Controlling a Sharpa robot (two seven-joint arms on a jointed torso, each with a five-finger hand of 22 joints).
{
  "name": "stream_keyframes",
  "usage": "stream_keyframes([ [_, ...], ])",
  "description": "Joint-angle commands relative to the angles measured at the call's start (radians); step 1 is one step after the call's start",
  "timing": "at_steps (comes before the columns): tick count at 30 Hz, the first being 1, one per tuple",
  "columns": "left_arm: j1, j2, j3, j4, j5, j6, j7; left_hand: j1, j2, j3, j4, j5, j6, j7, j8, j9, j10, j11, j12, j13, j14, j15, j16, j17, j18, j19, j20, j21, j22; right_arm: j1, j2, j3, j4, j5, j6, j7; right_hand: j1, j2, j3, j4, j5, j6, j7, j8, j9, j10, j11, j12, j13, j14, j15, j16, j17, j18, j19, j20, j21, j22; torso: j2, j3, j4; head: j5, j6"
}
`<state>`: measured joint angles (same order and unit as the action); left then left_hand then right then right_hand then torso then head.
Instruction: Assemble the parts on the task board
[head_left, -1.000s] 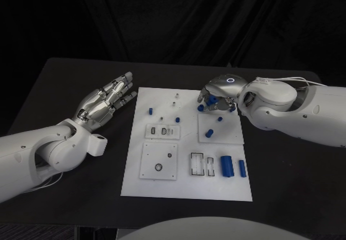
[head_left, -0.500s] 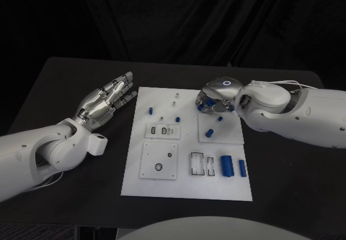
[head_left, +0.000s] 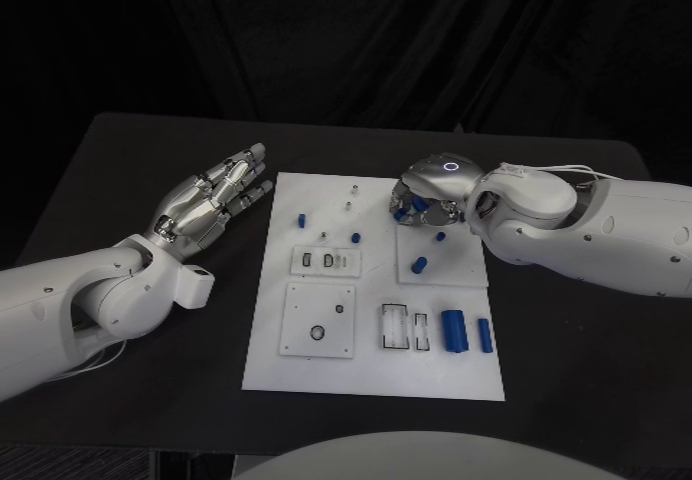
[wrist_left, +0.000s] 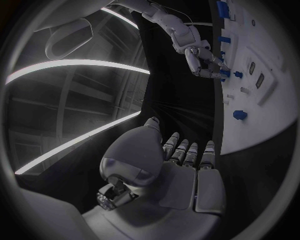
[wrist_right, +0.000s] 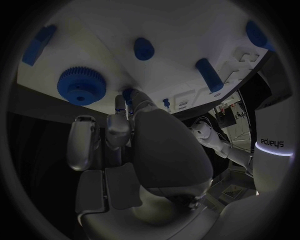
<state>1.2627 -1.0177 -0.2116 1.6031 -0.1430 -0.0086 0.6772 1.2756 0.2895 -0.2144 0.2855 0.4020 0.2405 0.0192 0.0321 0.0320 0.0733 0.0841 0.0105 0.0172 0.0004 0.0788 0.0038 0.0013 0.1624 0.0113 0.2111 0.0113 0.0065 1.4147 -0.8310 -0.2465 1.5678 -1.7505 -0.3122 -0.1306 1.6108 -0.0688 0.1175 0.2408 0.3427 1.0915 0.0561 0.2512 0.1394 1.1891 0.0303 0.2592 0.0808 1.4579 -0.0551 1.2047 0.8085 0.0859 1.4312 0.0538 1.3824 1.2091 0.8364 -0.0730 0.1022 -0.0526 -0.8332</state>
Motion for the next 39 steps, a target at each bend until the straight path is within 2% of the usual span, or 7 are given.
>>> stream_keyframes([
  [1, 0.001, 0.001, 0.001, 0.001, -0.001, 0.015, 0.098, 0.012, 0.001, 0.007, 0.002, 0.007, 0.002, 0.007, 0.005, 0.001, 0.0, 0.002, 0.006, 0.001, 0.002, 0.007, -0.002, 0.0, 0.02, 0.0, 0.004, -0.001, 0.0, 0.005, -0.004, 0.0, 0.007, -0.008, -0.092, 0.011, 0.012, 0.019, 0.009, -0.013, -0.003, 0.022, 0.026, 0.007, 0.062, 0.02, -0.012, 0.004, 0.005, 0.0, -0.004, -0.002, 0.006, -0.008, -0.001, -0.007, 0.003, 0.005, 0.001, -0.0007, -0.0006, 0.006, -0.002],
  [8, 0.001, -0.002, 0.001, 0.002, -0.001, 0.013, 0.095, 0.015, 0.001, 0.009, 0.001, 0.01, 0.008, 0.012, 0.006, 0.002, 0.002, 0.0, 0.006, 0.002, 0.003, 0.006, -0.002, 0.0, 0.02, 0.0, 0.004, 0.0, 0.0, 0.047, 0.014, 0.001, 0.005, -0.008, -0.138, -0.001, 0.003, 0.017, 0.023, -0.022, -0.057, 0.018, 0.029, 0.008, 0.088, 0.031, -0.009, -0.012, 0.001, 0.002, -0.001, 0.001, 0.018, -0.01, -0.001, -0.004, 0.006, 0.015, 0.001, -0.0001, -0.0011, 0.019, -0.008],
  [15, 0.001, 0.003, 0.001, -0.002, -0.001, 0.016, 0.096, 0.024, 0.0, 0.014, 0.0, 0.018, 0.014, 0.022, 0.008, 0.003, 0.003, -0.002, 0.006, 0.002, 0.005, 0.01, -0.001, 0.001, 0.02, 0.001, 0.007, 0.001, 0.001, 0.073, 0.095, 0.004, -0.067, 0.016, -0.156, 0.018, -0.005, 0.017, 0.028, -0.024, -0.073, 0.017, 0.024, 0.008, 0.1, 0.033, -0.009, -0.025, -0.003, 0.0, -0.011, -0.005, 0.009, -0.008, -0.003, -0.01, 0.003, 0.013, 0.0, -0.0014, -0.001, 0.019, -0.006],
  [23, 0.001, 0.011, 0.001, -0.005, -0.002, 0.022, 0.101, 0.03, 0.0, 0.017, -0.002, 0.025, 0.021, 0.025, 0.009, 0.004, 0.003, -0.003, 0.006, 0.002, 0.005, 0.011, -0.001, 0.001, 0.02, 0.002, 0.008, 0.001, 0.001, 0.057, 0.179, 0.004, -0.156, 0.05, -0.123, 0.037, -0.009, 0.016, 0.034, -0.026, -0.07, 0.005, 0.028, 0.0, 0.106, 0.033, -0.007, -0.038, -0.007, 0.001, -0.001, -0.005, 0.013, -0.011, -0.002, -0.005, 0.006, 0.02, 0.002, -0.0018, 0.0038, 0.013, -0.003],
  [26, 0.001, 0.013, 0.001, -0.006, -0.002, 0.023, 0.103, 0.032, 0.0, 0.018, -0.002, 0.027, 0.023, 0.026, 0.01, 0.004, 0.003, -0.004, 0.006, 0.002, 0.006, 0.01, -0.001, 0.002, 0.02, 0.002, 0.009, 0.001, 0.001, 0.048, 0.2, 0.004, -0.179, 0.053, -0.107, 0.042, -0.01, 0.015, 0.037, -0.027, -0.07, -0.001, 0.03, -0.004, 0.108, 0.032, -0.005, -0.043, -0.008, 0.0, 0.002, -0.006, 0.013, -0.011, -0.002, -0.003, 0.007, 0.023, 0.001, -0.0009, 0.0016, 0.015, -0.002],
  [32, 0.001, 0.015, 0.001, -0.007, -0.002, 0.025, 0.103, 0.032, 0.0, 0.018, -0.002, 0.027, 0.024, 0.026, 0.01, 0.004, 0.003, -0.004, 0.006, 0.002, 0.006, 0.01, -0.001, 0.002, 0.02, 0.002, 0.009, 0.001, 0.001, 0.038, 0.222, 0.004, -0.203, 0.056, -0.09, 0.048, -0.012, 0.013, 0.042, -0.028, -0.07, -0.012, 0.032, -0.013, 0.11, 0.031, -0.002, -0.051, -0.01, 0.0, 0.004, -0.005, 0.015, -0.012, -0.001, -0.001, 0.01, 0.029, 0.002, -0.0001, -0.0016, 0.019, 0.0],
  [39, 0.001, 0.016, 0.001, -0.009, -0.002, 0.026, 0.101, 0.034, 0.0, 0.019, -0.002, 0.029, 0.027, 0.029, 0.011, 0.005, 0.003, -0.005, 0.006, 0.002, 0.006, 0.01, -0.001, 0.002, 0.02, 0.002, 0.008, 0.001, 0.001, 0.035, 0.228, 0.004, -0.209, 0.057, -0.077, 0.05, -0.014, 0.011, 0.045, -0.028, -0.071, -0.019, 0.033, -0.018, 0.111, 0.03, 0.0, -0.056, -0.01, 0.0, 0.005, -0.004, 0.018, -0.014, 0.001, 0.001, 0.013, 0.036, 0.001, -0.0005, -0.0002, 0.017, 0.0],
])
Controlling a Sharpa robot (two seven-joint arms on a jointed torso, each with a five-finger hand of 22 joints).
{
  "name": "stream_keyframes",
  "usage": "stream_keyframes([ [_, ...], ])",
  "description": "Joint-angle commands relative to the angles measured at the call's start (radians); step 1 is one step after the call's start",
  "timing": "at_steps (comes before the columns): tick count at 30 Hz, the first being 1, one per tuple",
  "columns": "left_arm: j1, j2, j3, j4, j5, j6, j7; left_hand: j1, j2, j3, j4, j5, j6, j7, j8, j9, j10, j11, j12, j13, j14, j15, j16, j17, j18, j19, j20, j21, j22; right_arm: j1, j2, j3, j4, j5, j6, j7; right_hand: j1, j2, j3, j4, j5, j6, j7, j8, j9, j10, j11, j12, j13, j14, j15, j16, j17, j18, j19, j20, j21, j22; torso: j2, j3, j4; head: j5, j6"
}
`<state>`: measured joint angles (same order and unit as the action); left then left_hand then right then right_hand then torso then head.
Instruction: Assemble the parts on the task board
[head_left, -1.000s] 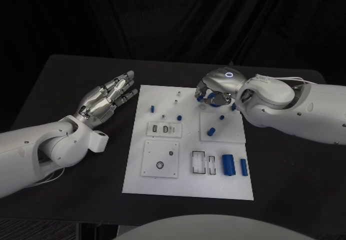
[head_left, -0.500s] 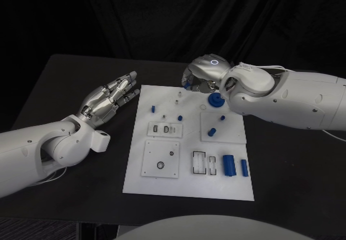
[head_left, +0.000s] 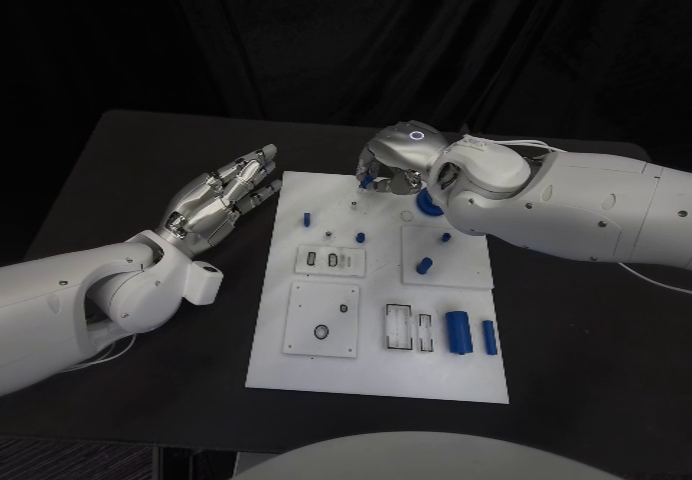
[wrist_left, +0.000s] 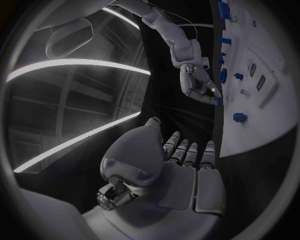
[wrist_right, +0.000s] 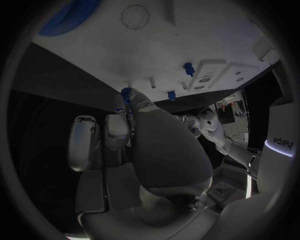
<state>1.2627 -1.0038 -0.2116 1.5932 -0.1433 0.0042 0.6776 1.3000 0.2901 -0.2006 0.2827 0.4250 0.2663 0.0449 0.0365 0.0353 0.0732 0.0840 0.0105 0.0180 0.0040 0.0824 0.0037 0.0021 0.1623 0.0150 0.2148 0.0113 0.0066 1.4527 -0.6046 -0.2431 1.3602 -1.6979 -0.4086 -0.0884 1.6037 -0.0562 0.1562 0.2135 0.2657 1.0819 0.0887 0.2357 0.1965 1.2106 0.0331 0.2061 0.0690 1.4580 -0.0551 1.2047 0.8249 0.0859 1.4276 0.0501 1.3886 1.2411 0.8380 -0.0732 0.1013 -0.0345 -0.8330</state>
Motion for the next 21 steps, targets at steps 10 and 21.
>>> stream_keyframes([
  [10, 0.001, 0.002, 0.001, 0.001, -0.001, 0.015, 0.098, 0.012, -0.001, 0.007, 0.001, 0.007, 0.006, 0.007, 0.008, 0.002, 0.003, -0.007, 0.006, 0.001, 0.003, 0.007, 0.0, 0.001, 0.02, -0.001, 0.005, 0.002, 0.001, -0.004, 0.01, 0.001, -0.008, 0.004, 0.032, 0.009, -0.011, -0.002, 0.011, 0.0, 0.004, -0.018, 0.001, -0.011, 0.055, 0.008, -0.001, -0.01, 0.001, -0.001, 0.007, -0.004, 0.004, -0.014, 0.005, 0.007, 0.008, 0.007, -0.001, -0.0013, -0.0009, -0.002, -0.004],
  [21, 0.001, 0.005, 0.001, -0.003, -0.001, 0.019, 0.093, 0.015, -0.001, 0.008, 0.001, 0.009, 0.011, 0.013, 0.01, 0.003, 0.003, -0.008, 0.006, 0.001, 0.004, 0.008, 0.0, 0.001, 0.02, -0.001, 0.006, 0.002, 0.001, -0.005, 0.025, 0.001, -0.021, 0.006, 0.053, 0.005, -0.014, -0.002, 0.015, 0.0, -0.001, -0.023, 0.001, -0.016, 0.057, 0.004, 0.001, -0.017, 0.0, -0.002, 0.009, -0.005, 0.004, -0.015, 0.005, 0.008, 0.01, 0.012, -0.001, -0.0005, -0.0008, -0.009, -0.008],
])
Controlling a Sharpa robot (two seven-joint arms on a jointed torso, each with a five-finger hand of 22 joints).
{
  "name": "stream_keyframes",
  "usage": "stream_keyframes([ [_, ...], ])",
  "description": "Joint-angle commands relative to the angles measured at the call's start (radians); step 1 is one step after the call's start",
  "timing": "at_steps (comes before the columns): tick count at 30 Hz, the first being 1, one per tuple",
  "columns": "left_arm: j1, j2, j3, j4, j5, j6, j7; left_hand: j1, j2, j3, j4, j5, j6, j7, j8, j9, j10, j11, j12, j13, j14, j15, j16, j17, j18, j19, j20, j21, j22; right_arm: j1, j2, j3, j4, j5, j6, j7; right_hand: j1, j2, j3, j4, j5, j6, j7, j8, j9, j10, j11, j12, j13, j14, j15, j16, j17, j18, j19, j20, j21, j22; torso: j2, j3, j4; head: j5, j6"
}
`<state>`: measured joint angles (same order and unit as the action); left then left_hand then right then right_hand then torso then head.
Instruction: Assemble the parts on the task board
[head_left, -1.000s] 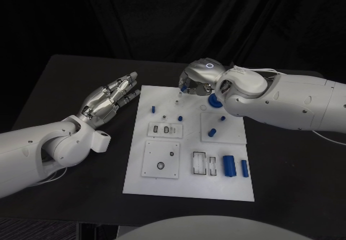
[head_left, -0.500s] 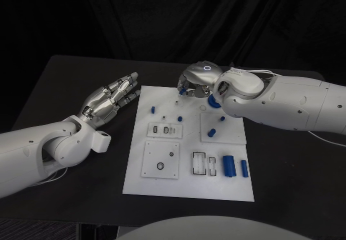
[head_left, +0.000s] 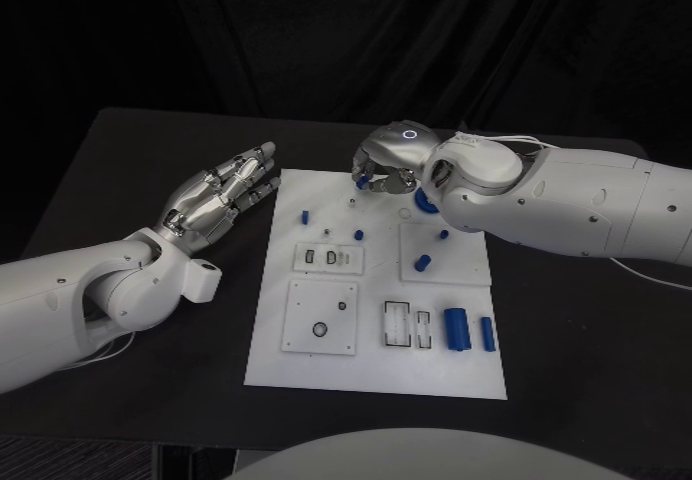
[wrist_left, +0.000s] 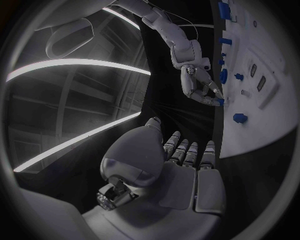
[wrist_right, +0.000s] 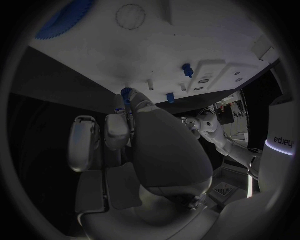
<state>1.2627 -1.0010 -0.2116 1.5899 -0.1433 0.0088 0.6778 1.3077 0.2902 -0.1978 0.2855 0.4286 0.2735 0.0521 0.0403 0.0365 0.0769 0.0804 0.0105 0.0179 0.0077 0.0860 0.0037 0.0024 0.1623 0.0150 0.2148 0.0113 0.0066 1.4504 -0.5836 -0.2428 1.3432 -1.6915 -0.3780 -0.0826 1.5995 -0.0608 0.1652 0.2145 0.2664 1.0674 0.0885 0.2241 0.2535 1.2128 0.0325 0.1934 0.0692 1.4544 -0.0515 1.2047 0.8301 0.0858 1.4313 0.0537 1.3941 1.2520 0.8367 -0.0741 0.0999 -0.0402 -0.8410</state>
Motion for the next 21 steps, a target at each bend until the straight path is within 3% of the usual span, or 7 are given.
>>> stream_keyframes([
  [1, 0.001, 0.002, 0.001, 0.0, -0.001, 0.014, 0.092, 0.009, -0.001, 0.006, -0.002, 0.006, 0.005, 0.008, 0.006, 0.002, -0.002, -0.005, 0.006, 0.001, 0.0, 0.005, 0.0, 0.001, 0.02, -0.001, 0.007, 0.002, 0.001, -0.003, 0.006, 0.001, -0.006, 0.0, 0.024, -0.001, -0.012, 0.003, 0.008, 0.0, -0.006, -0.011, 0.001, -0.007, 0.001, -0.001, 0.003, -0.008, 0.0, 0.0, 0.006, -0.006, -0.002, -0.015, 0.0, 0.006, 0.004, 0.001, 0.0, 0.0004, 0.0006, -0.003, 0.0],
  [8, 0.001, 0.001, 0.001, -0.003, -0.001, 0.017, 0.09, 0.014, -0.001, 0.009, -0.003, 0.01, 0.012, 0.018, 0.009, 0.003, -0.001, -0.006, 0.006, 0.001, 0.0, 0.005, 0.0, 0.001, 0.02, 0.0, 0.009, 0.002, 0.001, -0.004, 0.021, 0.001, -0.02, 0.001, 0.039, -0.003, -0.016, 0.0, 0.017, 0.0, -0.014, -0.023, -0.001, -0.02, 0.003, -0.018, 0.009, -0.026, -0.001, -0.005, 0.008, -0.012, -0.009, -0.014, -0.005, 0.008, 0.0, -0.001, 0.0, -0.0007, 0.001, -0.004, -0.001],
  [14, 0.001, 0.002, 0.001, -0.005, -0.001, 0.019, 0.089, 0.016, -0.001, 0.01, -0.003, 0.011, 0.019, 0.023, 0.011, 0.003, -0.001, -0.007, 0.006, 0.001, 0.0, 0.005, 0.0, 0.001, 0.02, 0.0, 0.009, 0.002, 0.001, -0.006, 0.027, 0.001, -0.025, 0.002, 0.061, -0.009, -0.031, -0.009, 0.024, 0.005, -0.038, -0.066, -0.016, -0.053, -0.001, -0.057, 0.023, -0.05, -0.002, -0.015, 0.006, -0.022, -0.02, -0.011, -0.014, 0.009, -0.007, -0.009, 0.0, -0.0009, -0.0009, -0.005, -0.002],
  [16, 0.001, 0.003, 0.001, -0.006, -0.001, 0.02, 0.088, 0.016, -0.001, 0.01, -0.003, 0.011, 0.021, 0.024, 0.011, 0.004, -0.001, -0.007, 0.006, 0.001, 0.0, 0.005, 0.0, 0.001, 0.02, 0.0, 0.009, 0.002, 0.001, -0.007, 0.027, 0.001, -0.026, 0.002, 0.07, -0.015, -0.044, -0.022, 0.029, 0.015, -0.05, -0.13, -0.032, -0.096, -0.018, -0.123, 0.035, -0.085, -0.005, -0.024, 0.007, -0.032, -0.033, -0.008, -0.023, 0.009, -0.015, -0.019, 0.0, -0.0008, -0.0008, -0.004, -0.002],
  [21, 0.001, 0.003, 0.001, -0.009, -0.001, 0.023, 0.087, 0.018, -0.001, 0.011, -0.003, 0.011, 0.026, 0.027, 0.013, 0.004, -0.001, -0.008, 0.006, 0.001, 0.0, 0.005, 0.0, 0.001, 0.02, 0.0, 0.009, 0.003, 0.001, -0.008, 0.022, 0.001, -0.026, 0.002, 0.07, -0.025, -0.061, -0.041, 0.028, 0.015, -0.069, -0.211, -0.056, -0.15, -0.044, -0.213, 0.041, -0.117, -0.002, -0.045, 0.014, -0.05, -0.057, -0.002, -0.043, 0.015, -0.035, -0.042, 0.0, -0.0003, 0.0013, -0.005, -0.002],
])
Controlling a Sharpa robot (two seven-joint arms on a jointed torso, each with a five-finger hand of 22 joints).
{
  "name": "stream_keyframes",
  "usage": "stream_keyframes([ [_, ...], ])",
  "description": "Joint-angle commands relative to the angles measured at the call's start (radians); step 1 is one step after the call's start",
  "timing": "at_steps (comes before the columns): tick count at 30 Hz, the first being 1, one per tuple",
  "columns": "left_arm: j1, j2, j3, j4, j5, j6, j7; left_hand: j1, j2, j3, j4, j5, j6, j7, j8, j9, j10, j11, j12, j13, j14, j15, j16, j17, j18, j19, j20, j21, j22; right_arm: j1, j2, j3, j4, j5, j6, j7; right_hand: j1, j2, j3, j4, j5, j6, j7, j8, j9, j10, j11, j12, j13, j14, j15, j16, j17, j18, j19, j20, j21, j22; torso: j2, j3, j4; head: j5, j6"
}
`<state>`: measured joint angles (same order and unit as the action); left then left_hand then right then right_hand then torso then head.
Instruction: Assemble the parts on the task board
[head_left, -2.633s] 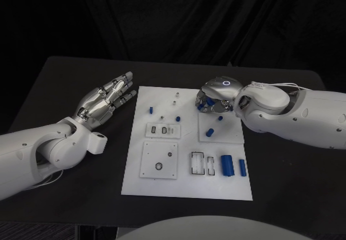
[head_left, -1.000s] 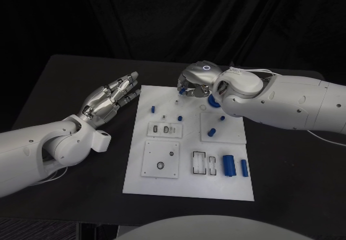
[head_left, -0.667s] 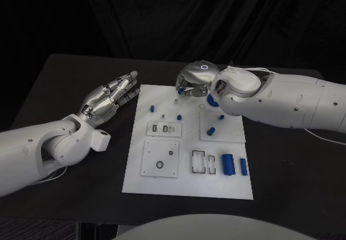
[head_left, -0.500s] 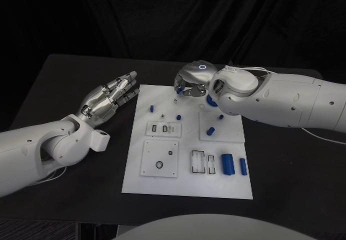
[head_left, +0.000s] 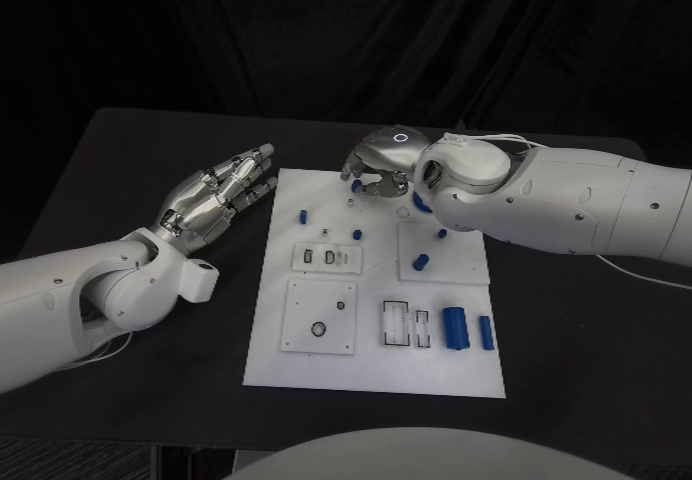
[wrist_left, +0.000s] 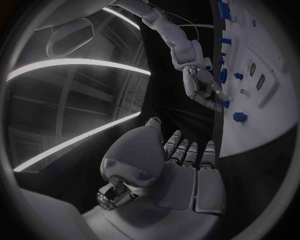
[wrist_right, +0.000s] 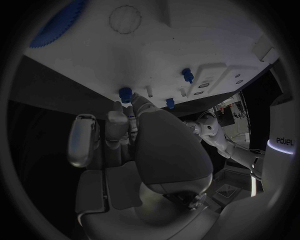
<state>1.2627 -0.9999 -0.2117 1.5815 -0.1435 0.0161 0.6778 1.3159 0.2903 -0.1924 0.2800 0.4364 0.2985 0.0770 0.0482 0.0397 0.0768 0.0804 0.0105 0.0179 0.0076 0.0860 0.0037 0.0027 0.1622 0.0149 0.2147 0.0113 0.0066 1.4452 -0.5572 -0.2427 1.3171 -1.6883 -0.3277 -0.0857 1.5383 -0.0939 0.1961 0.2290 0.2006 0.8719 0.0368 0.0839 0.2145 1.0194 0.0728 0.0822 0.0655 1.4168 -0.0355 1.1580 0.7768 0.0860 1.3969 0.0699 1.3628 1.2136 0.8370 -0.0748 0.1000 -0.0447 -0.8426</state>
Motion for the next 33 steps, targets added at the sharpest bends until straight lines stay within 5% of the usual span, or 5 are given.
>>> stream_keyframes([
  [1, 0.001, 0.002, 0.001, -0.001, -0.001, 0.016, 0.087, 0.01, -0.002, 0.006, 0.002, 0.004, 0.003, 0.004, 0.005, 0.001, -0.002, -0.008, 0.006, 0.001, 0.0, 0.005, 0.0, 0.001, 0.02, 0.0, 0.01, 0.003, 0.001, -0.003, -0.007, 0.001, 0.001, -0.002, 0.014, -0.023, -0.001, -0.009, -0.004, -0.002, -0.004, -0.026, -0.008, -0.015, -0.009, -0.035, 0.001, -0.008, 0.002, -0.01, -0.002, -0.005, -0.006, -0.002, -0.011, -0.001, -0.006, -0.006, 0.0, 0.0004, 0.0015, -0.001, -0.001],
  [14, 0.001, -0.015, 0.001, 0.001, -0.001, 0.014, 0.085, 0.012, -0.001, 0.007, 0.002, 0.005, 0.011, 0.008, 0.008, 0.003, -0.002, -0.007, 0.006, 0.001, 0.0, 0.005, 0.0, 0.001, 0.02, 0.0, 0.01, 0.003, 0.002, 0.027, -0.123, 0.014, 0.089, -0.002, -0.191, -0.006, -0.004, -0.002, 0.001, -0.015, 0.024, -0.027, -0.002, -0.01, -0.021, -0.017, -0.002, 0.038, 0.018, -0.023, -0.003, -0.022, -0.033, 0.002, -0.022, 0.0, -0.019, -0.017, 0.0, 0.0002, -0.0009, 0.005, 0.009],
  [24, 0.001, -0.018, 0.001, -0.002, -0.001, 0.011, 0.084, 0.017, -0.001, 0.011, 0.0, 0.012, 0.018, 0.011, 0.012, 0.003, 0.002, -0.006, 0.007, 0.002, 0.001, 0.005, 0.0, 0.001, 0.021, 0.001, 0.011, 0.003, 0.002, 0.038, -0.271, 0.003, 0.205, -0.002, -0.149, -0.016, -0.016, 0.001, 0.021, -0.017, 0.048, 0.037, 0.041, 0.005, -0.027, 0.149, -0.048, 0.233, 0.109, -0.093, -0.024, -0.199, -0.255, 0.03, -0.095, -0.017, -0.128, -0.141, -0.001, 0.0003, -0.0026, 0.004, 0.018],
  [27, 0.001, -0.018, 0.001, -0.003, -0.001, 0.012, 0.083, 0.019, -0.001, 0.012, -0.001, 0.015, 0.02, 0.011, 0.012, 0.004, 0.005, -0.006, 0.008, 0.003, 0.001, 0.005, 0.0, 0.001, 0.021, 0.0, 0.011, 0.003, 0.002, 0.033, -0.305, 0.0, 0.226, -0.002, -0.134, -0.022, -0.061, 0.001, 0.002, -0.018, 0.051, 0.056, 0.046, -0.008, -0.046, 0.013, -0.069, 0.626, 0.44, -0.08, -0.034, -0.305, -0.323, 0.039, -0.101, -0.031, -0.209, -0.203, -0.002, 0.0002, -0.0044, 0.007, 0.015],
  [33, 0.0, -0.016, 0.001, -0.008, -0.001, 0.016, 0.083, 0.028, -0.002, 0.018, -0.006, 0.024, 0.023, 0.012, 0.015, 0.003, 0.016, -0.001, 0.01, 0.006, 0.005, 0.006, 0.002, 0.003, 0.021, 0.001, 0.01, 0.003, 0.002, 0.019, -0.352, -0.003, 0.241, -0.002, -0.126, -0.029, -0.162, 0.008, -0.04, 0.024, 0.028, 0.072, 0.061, -0.01, -0.058, 0.413, -0.072, 1.389, 1.341, 0.08, -0.031, 0.14, 0.349, -0.014, 0.032, -0.028, -0.021, 0.049, -0.002, 0.0006, -0.0049, 0.002, 0.015],
])
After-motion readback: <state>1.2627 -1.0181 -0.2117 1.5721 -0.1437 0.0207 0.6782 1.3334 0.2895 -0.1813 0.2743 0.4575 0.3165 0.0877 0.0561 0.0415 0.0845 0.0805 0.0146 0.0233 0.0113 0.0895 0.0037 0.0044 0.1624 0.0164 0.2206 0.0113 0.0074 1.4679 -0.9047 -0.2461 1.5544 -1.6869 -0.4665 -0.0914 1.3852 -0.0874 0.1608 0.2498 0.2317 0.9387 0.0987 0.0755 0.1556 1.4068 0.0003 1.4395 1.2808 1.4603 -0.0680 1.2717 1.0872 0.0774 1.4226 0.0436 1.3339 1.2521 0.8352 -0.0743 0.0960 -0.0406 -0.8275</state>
